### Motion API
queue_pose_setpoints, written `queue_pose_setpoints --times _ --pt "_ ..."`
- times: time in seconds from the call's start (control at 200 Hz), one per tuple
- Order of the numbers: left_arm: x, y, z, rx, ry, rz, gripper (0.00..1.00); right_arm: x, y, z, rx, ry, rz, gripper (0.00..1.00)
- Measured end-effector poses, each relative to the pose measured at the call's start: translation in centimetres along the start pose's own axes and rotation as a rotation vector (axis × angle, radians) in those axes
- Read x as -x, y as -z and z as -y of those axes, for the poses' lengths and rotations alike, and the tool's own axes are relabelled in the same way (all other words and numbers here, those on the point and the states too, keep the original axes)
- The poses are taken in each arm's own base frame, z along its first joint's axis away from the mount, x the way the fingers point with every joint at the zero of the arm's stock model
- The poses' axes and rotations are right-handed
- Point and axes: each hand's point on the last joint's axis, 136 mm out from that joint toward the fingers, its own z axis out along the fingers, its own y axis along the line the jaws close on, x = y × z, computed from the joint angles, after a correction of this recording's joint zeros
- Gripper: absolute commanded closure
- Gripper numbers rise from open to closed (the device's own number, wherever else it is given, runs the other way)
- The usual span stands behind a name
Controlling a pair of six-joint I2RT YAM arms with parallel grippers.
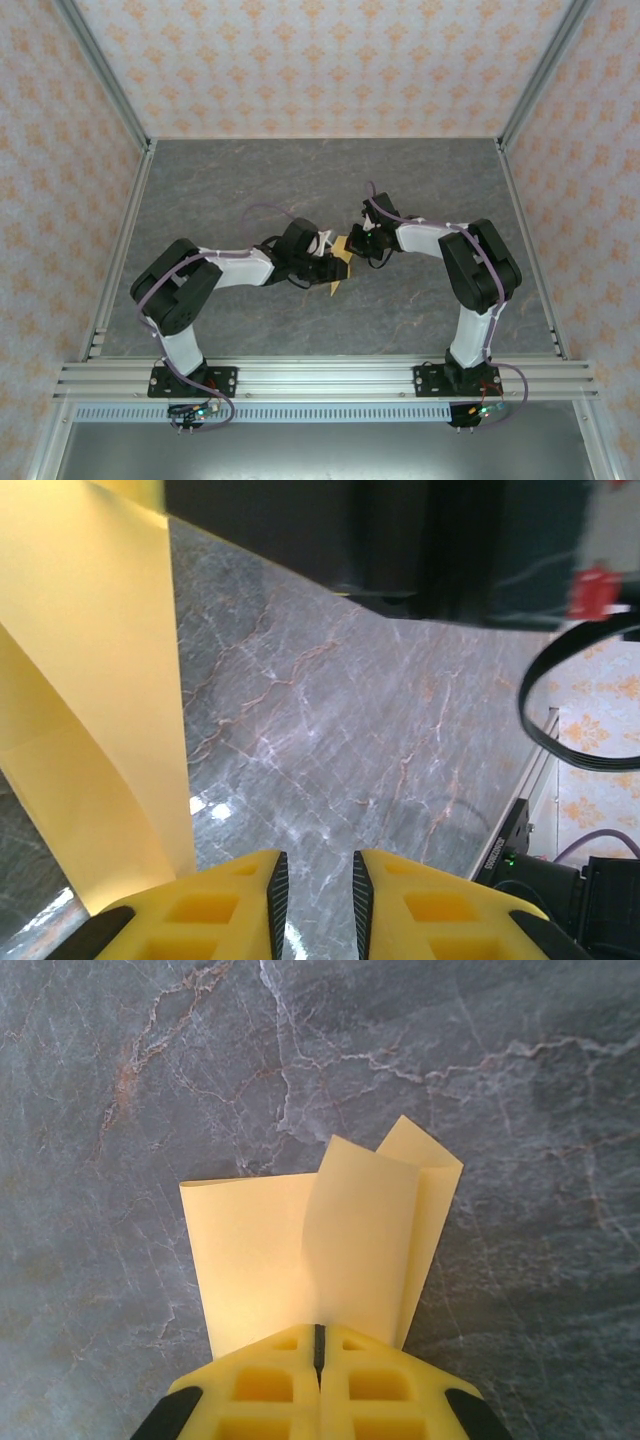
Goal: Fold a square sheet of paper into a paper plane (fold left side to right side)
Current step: Fold the wing for the fifth time at the center of the table.
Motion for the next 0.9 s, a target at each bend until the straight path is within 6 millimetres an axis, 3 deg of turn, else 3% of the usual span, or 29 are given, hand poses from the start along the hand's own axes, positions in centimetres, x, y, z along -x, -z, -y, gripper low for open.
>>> queue_pose_setpoints --times 0.255,0.901 --pt "-0.6 -0.8 -1.9 0.051 0.012 -0.022 0.75 0.0 0.0 0.0 -0.001 0.003 0.0 0.95" --pt "-0.9 -1.2 -2.7 0.067 0.018 -0.029 0.76 0.0 0.0 0.0 0.0 0.003 -0.001 0.96"
